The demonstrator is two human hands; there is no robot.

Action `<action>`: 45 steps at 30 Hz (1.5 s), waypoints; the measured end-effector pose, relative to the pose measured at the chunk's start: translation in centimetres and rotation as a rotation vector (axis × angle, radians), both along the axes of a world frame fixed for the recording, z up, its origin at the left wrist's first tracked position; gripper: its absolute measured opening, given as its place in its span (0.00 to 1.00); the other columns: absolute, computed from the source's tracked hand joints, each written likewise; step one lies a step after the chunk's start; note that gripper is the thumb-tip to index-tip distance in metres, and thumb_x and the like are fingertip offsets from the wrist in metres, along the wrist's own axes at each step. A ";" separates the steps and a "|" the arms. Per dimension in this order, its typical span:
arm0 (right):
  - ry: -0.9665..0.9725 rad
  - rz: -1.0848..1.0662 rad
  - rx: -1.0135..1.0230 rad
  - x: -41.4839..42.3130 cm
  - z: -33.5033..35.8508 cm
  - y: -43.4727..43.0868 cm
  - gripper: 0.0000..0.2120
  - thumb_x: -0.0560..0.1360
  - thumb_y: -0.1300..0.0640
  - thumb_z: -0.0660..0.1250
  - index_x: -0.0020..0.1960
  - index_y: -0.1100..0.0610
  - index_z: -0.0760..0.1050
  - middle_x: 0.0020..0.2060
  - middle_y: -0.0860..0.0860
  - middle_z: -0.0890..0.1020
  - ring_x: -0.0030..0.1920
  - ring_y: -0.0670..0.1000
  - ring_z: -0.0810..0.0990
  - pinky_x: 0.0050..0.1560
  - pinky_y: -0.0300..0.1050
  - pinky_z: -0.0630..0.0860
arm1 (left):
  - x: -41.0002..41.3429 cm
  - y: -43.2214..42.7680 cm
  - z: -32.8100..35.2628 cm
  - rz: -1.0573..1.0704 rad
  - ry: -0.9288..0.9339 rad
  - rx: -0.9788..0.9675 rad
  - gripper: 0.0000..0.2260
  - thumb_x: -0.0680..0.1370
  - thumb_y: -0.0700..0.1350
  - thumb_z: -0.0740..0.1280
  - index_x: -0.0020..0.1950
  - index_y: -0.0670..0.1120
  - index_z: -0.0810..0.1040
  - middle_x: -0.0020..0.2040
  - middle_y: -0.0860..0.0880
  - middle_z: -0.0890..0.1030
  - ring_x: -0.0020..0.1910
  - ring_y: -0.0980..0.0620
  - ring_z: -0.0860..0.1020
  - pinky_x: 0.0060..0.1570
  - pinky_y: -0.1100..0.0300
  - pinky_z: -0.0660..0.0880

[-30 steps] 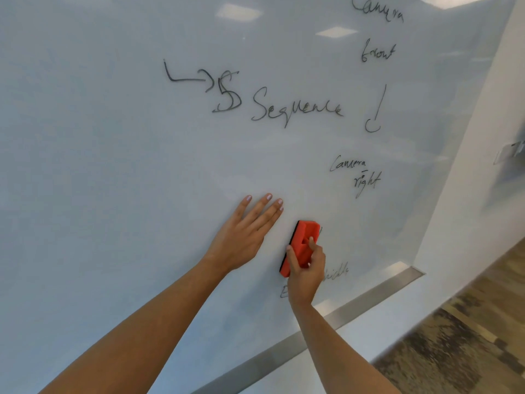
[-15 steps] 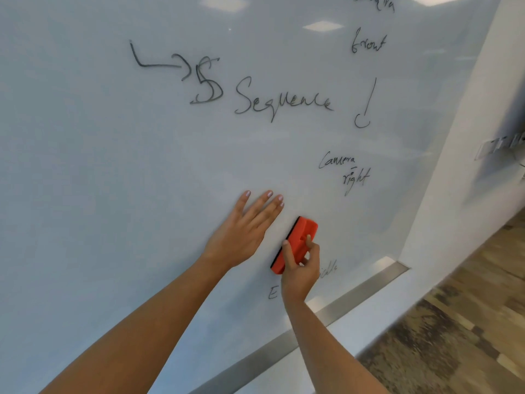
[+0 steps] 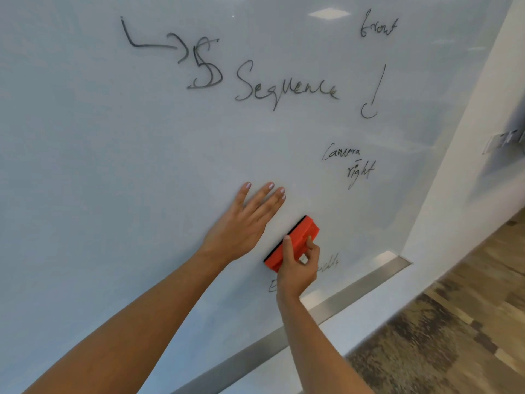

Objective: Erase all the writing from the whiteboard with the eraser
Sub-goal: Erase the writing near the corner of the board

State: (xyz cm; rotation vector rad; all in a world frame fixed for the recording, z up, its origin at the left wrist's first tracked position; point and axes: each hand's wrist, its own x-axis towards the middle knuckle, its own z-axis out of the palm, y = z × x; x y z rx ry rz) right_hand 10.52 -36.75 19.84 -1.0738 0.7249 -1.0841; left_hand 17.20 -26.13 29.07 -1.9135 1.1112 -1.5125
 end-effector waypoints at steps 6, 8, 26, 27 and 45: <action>0.087 0.006 0.371 -0.6 -3.5 -1.5 0.18 0.72 0.49 0.74 0.58 0.53 0.72 0.54 0.54 0.81 0.48 0.53 0.79 0.38 0.38 0.73 | 0.1 -0.1 -0.1 0.003 0.002 0.001 0.29 0.82 0.49 0.52 0.81 0.41 0.49 0.81 0.45 0.52 0.80 0.44 0.52 0.74 0.37 0.42; 0.086 0.039 0.379 -0.8 -4.3 0.4 0.18 0.73 0.49 0.74 0.57 0.53 0.72 0.52 0.54 0.81 0.47 0.53 0.79 0.37 0.38 0.73 | 0.1 -0.1 -0.1 0.007 -0.001 -0.002 0.29 0.82 0.49 0.52 0.81 0.41 0.49 0.81 0.45 0.52 0.80 0.44 0.52 0.74 0.37 0.42; 0.024 0.039 0.352 0.1 -3.7 -1.8 0.17 0.70 0.49 0.76 0.53 0.52 0.73 0.47 0.51 0.80 0.45 0.51 0.80 0.42 0.43 0.79 | -0.1 0.0 -0.5 0.033 -0.040 0.006 0.28 0.82 0.48 0.50 0.81 0.42 0.49 0.81 0.45 0.51 0.80 0.44 0.50 0.74 0.37 0.41; 0.008 0.021 0.295 0.1 -3.1 -2.3 0.16 0.70 0.49 0.77 0.51 0.51 0.73 0.45 0.50 0.80 0.43 0.49 0.80 0.40 0.41 0.77 | -0.2 0.0 -0.6 0.029 -0.037 0.008 0.28 0.82 0.48 0.51 0.81 0.42 0.49 0.81 0.45 0.51 0.79 0.44 0.49 0.74 0.37 0.40; 0.005 -0.059 0.308 1.6 -6.5 -10.4 0.18 0.71 0.52 0.76 0.57 0.51 0.75 0.54 0.55 0.82 0.52 0.55 0.81 0.43 0.42 0.77 | 0.2 -0.3 -0.3 0.032 -0.065 -0.005 0.28 0.82 0.49 0.51 0.81 0.43 0.52 0.81 0.46 0.54 0.79 0.45 0.54 0.74 0.38 0.45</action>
